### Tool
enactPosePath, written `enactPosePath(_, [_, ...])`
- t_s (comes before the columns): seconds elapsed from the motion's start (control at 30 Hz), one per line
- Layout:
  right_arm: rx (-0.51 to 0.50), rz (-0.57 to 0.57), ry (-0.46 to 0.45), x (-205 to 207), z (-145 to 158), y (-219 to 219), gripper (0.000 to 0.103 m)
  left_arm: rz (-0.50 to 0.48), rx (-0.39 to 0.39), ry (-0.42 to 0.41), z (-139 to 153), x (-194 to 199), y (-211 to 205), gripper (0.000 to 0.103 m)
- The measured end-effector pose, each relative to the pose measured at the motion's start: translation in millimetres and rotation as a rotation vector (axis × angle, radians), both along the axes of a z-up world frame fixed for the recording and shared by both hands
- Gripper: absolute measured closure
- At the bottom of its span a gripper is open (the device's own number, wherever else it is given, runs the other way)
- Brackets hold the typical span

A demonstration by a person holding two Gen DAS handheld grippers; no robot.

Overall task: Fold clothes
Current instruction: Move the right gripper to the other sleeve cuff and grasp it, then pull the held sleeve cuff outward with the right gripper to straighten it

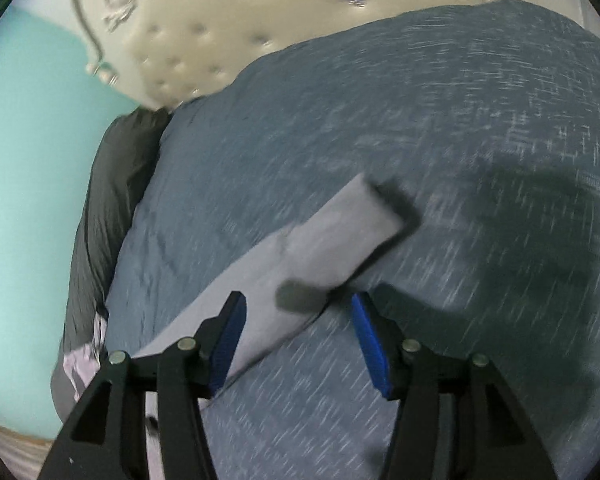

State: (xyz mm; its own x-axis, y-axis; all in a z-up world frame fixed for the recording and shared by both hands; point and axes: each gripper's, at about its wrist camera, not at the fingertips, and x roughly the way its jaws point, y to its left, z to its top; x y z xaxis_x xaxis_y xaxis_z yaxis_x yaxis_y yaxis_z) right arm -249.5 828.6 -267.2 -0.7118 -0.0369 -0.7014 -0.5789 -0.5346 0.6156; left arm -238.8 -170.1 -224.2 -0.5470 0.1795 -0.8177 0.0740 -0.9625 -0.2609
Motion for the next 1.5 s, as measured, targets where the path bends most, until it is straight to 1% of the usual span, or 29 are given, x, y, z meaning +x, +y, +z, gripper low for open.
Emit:
enactPosePath(0.1, [0.003, -0.004, 0.017, -3.5, -4.1, 12.1, 0.047, -0.025, -0.021, -0.006, 2.1, -6.8, 20.5, 0.058])
enactPosePath(0.23, [0.028, 0.014, 0.031, -11.3, -6.3, 15.4, 0.047, -0.046, -0.035, -0.003, 7.2, -14.4, 40.0, 0.058])
enactPosePath(0.27, [0.036, 0.017, 0.037, -13.2, -7.3, 16.5, 0.051, -0.051, -0.040, -0.002, 8.3, -15.8, 44.3, 0.058])
enactPosePath(0.3, [0.048, 0.020, 0.040, -15.1, -8.0, 17.6, 0.065, -0.060, -0.050, 0.000, 9.8, -17.3, 50.1, 0.058])
enactPosePath(0.33, [0.066, 0.025, 0.036, -17.8, -8.1, 18.2, 0.069, -0.066, -0.057, 0.000, 10.6, -18.3, 54.1, 0.058])
enactPosePath(0.37, [0.084, 0.030, 0.030, -21.7, -8.6, 18.4, 0.075, -0.072, -0.063, 0.000, 11.2, -19.3, 58.0, 0.058])
enactPosePath(0.4, [0.105, 0.039, 0.026, -23.1, -8.4, 18.9, 0.086, -0.077, -0.070, 0.000, 11.8, -20.2, 61.8, 0.058])
enactPosePath(0.47, [0.135, 0.056, 0.029, -27.3, -5.9, 18.3, 0.094, -0.086, -0.074, -0.002, 12.0, -22.0, 68.2, 0.058])
enactPosePath(0.53, [0.159, 0.058, 0.049, -32.8, -0.1, 17.7, 0.097, -0.094, -0.076, -0.005, 11.6, -23.4, 73.3, 0.058])
enactPosePath(0.6, [0.191, 0.067, 0.091, -38.9, 12.3, 18.3, 0.098, -0.097, -0.079, -0.012, 10.4, -24.5, 78.1, 0.058])
enactPosePath(0.73, [0.303, 0.126, 0.221, -57.5, 65.8, 16.4, 0.100, -0.107, -0.096, -0.018, 9.5, -25.7, 87.0, 0.058])
enactPosePath(0.8, [0.345, 0.141, 0.290, -61.5, 91.6, 17.3, 0.100, -0.105, -0.092, -0.018, 9.5, -26.5, 90.4, 0.058])
enactPosePath(0.83, [0.361, 0.144, 0.313, -62.5, 101.0, 18.7, 0.100, -0.105, -0.089, -0.018, 9.5, -26.8, 92.2, 0.058])
enactPosePath(0.9, [0.380, 0.146, 0.308, -66.5, 109.5, 23.9, 0.100, -0.110, -0.089, -0.019, 8.8, -27.2, 97.5, 0.058])
enactPosePath(0.97, [0.375, 0.144, 0.254, -75.6, 101.4, 29.8, 0.100, -0.116, -0.084, -0.023, 7.3, -27.0, 102.3, 0.058])
enactPosePath(1.03, [0.356, 0.137, 0.192, -80.9, 80.9, 35.1, 0.100, -0.122, -0.082, -0.028, 6.0, -27.1, 106.2, 0.058])
enactPosePath(1.13, [0.303, 0.138, 0.077, -79.9, 36.8, 41.8, 0.100, -0.136, -0.088, -0.039, 4.4, -27.6, 112.7, 0.058])
enactPosePath(1.23, [0.243, 0.118, 0.006, -65.5, -1.8, 51.4, 0.100, -0.143, -0.098, -0.042, 5.6, -28.3, 116.5, 0.058])
enactPosePath(1.3, [0.206, 0.115, -0.021, -56.4, -21.3, 56.5, 0.100, -0.146, -0.102, -0.041, 6.8, -28.9, 118.2, 0.058])
enactPosePath(1.37, [0.204, 0.128, -0.026, -50.9, -28.3, 56.6, 0.100, -0.147, -0.102, -0.040, 7.6, -29.6, 121.4, 0.058])
enactPosePath(1.43, [0.214, 0.146, -0.034, -49.7, -29.1, 54.8, 0.099, -0.151, -0.100, -0.040, 8.5, -30.1, 124.8, 0.058])
enactPosePath(1.5, [0.201, 0.152, -0.033, -49.4, -26.6, 56.9, 0.099, -0.162, -0.100, -0.035, 9.9, -29.4, 130.9, 0.058])
